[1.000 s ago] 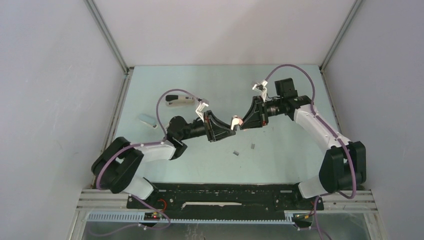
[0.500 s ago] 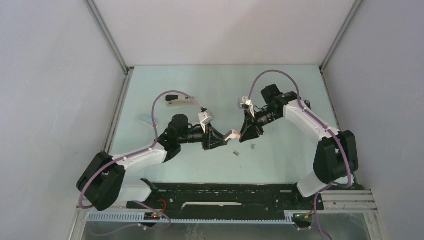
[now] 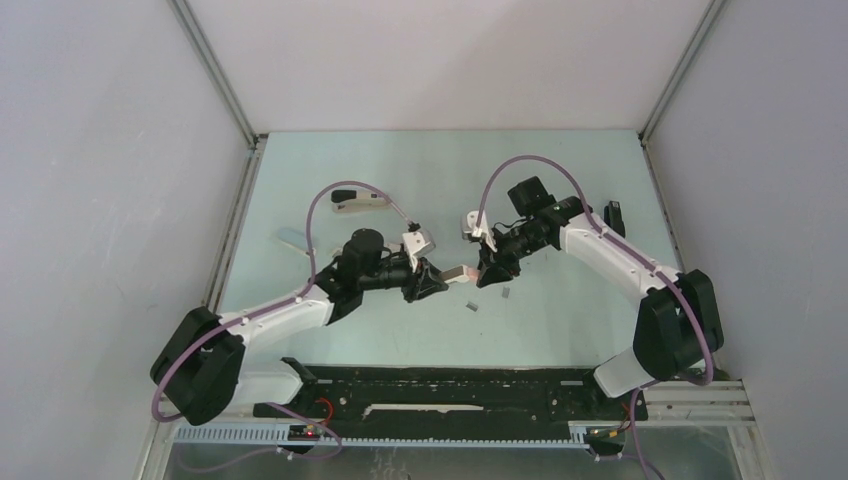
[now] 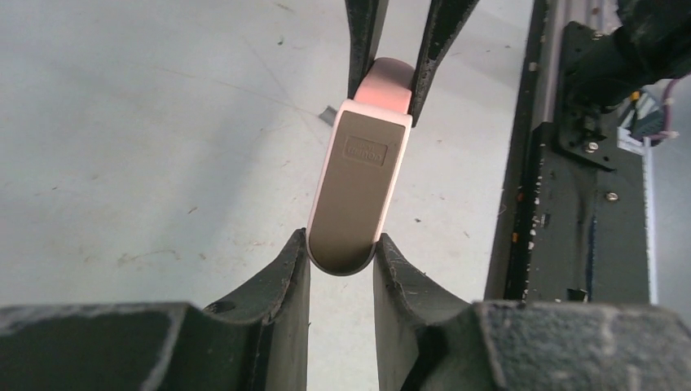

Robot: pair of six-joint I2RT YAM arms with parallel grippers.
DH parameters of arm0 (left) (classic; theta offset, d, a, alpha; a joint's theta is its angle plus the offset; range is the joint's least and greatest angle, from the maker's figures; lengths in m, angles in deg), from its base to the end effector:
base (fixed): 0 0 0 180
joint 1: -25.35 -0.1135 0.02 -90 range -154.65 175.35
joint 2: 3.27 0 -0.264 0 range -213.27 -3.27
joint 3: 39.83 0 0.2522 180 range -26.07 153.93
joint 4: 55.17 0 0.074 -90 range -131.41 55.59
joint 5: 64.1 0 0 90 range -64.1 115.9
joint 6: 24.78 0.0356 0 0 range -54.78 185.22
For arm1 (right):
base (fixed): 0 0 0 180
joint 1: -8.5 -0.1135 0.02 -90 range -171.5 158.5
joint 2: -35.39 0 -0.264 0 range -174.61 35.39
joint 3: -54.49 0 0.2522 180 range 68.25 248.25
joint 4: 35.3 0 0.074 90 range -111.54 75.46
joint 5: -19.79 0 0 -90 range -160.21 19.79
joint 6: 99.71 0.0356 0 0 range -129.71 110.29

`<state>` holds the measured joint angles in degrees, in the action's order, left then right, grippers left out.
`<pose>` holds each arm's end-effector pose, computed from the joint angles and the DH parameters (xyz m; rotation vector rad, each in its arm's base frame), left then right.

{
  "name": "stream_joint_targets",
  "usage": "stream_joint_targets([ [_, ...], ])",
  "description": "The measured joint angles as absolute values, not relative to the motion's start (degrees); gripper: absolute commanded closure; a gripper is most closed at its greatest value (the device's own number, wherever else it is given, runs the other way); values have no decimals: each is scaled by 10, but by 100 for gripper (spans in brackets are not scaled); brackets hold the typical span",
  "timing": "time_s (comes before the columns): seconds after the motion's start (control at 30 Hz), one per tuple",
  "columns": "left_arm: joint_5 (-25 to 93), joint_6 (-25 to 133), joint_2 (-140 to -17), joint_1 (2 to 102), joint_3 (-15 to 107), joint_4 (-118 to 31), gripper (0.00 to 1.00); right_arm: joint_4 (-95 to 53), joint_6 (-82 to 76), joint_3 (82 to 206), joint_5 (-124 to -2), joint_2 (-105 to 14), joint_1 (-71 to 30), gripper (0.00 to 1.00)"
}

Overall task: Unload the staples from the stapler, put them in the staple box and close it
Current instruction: Unload the staple at the center of the board.

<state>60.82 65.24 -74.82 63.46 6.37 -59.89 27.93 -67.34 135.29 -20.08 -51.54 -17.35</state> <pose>0.1927 -0.1771 0.2196 1.0407 1.7086 -1.0226 0.2497 0.1514 0.2596 -1.7513 1.6557 0.9605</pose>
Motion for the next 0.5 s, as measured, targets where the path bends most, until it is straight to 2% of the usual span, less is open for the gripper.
stream_joint_targets([
  [0.23,525,700,-753,666,105,-508,97,238,-656,1333,-280,-494,-204,100],
  [0.5,521,712,-767,673,109,-502,94,220,-630,1315,-302,-481,-215,100],
])
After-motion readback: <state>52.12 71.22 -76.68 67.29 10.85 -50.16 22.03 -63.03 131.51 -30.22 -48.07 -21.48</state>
